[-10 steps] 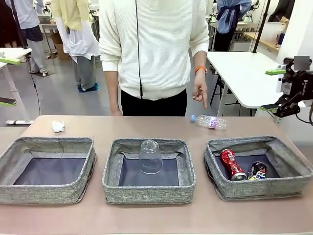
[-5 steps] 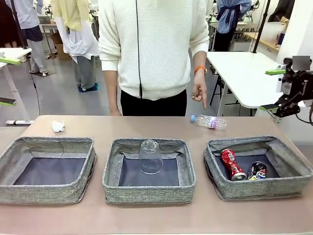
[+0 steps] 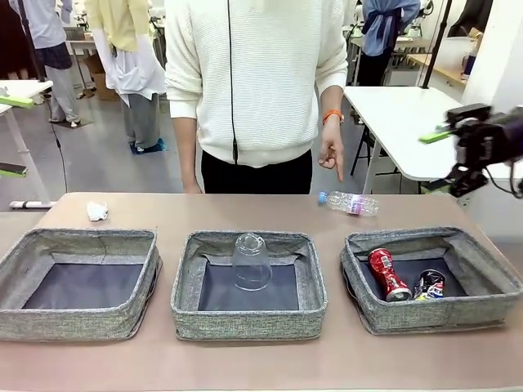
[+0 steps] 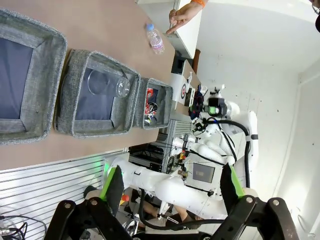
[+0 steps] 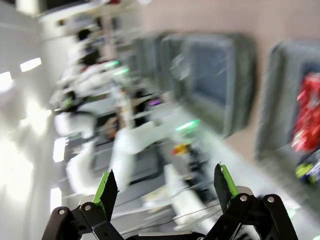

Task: Sort the waste into the appropriate baskets.
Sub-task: Pick up the waste item pointed out by the person.

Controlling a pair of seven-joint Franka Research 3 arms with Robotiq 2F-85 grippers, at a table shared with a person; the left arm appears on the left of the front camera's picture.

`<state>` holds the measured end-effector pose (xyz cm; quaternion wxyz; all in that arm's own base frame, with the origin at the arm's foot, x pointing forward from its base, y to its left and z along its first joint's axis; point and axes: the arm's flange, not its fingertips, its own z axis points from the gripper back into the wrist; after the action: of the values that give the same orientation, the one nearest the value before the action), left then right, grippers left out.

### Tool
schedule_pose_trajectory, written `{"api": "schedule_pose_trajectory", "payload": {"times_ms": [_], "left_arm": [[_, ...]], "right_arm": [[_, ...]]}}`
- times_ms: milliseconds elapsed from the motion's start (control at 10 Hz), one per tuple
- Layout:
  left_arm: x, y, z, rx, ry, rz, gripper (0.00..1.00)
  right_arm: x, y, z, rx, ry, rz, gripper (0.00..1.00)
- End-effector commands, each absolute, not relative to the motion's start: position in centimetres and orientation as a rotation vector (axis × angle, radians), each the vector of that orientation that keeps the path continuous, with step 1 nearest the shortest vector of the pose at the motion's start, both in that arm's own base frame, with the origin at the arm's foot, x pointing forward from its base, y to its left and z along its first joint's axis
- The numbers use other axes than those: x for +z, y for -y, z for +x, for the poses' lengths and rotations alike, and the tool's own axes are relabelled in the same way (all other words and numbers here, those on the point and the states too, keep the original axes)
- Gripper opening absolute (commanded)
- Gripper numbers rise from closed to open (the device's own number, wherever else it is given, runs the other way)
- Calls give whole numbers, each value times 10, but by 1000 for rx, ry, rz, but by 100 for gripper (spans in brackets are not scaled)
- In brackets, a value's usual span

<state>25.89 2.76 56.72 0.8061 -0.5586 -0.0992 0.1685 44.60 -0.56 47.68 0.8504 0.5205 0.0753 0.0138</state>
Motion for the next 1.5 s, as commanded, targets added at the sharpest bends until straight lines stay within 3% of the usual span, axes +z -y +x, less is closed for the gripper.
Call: {"api": "schedule_pose_trajectory", "payload": {"times_ms": [0,100,300,600,700,800,900,1000,1100,1400], "left_arm": [[568,-30,258,337,218,-1194,100],[568,-30,258,337,218,-1194,100],[568,-30,258,337,218,-1194,100],[568,-30,258,337,218,-1194,100],[568,-30,258,337,218,-1194,100],[568,-30,258,337,218,-1194,100],[568,-30,258,337,218,-1194,100],[568,-30,258,337,218,-1194,100],[568,-30,258,337,218,-1194,100],[568,-30,258,337,218,-1194,100]], "right_arm": [[442,-13,502,143,170,420,100],[434,-15,518,222,319,171,100],[444,-22,518,370,524,-102,100],[453,-36,503,493,794,-209,100],[455,-41,500,472,780,-147,100],[471,-29,524,487,307,116,100],[471,-29,524,487,307,116,100],[476,-38,512,520,449,26,100],[464,-28,518,480,360,-91,100],[417,-54,562,609,243,-18,100]]}}
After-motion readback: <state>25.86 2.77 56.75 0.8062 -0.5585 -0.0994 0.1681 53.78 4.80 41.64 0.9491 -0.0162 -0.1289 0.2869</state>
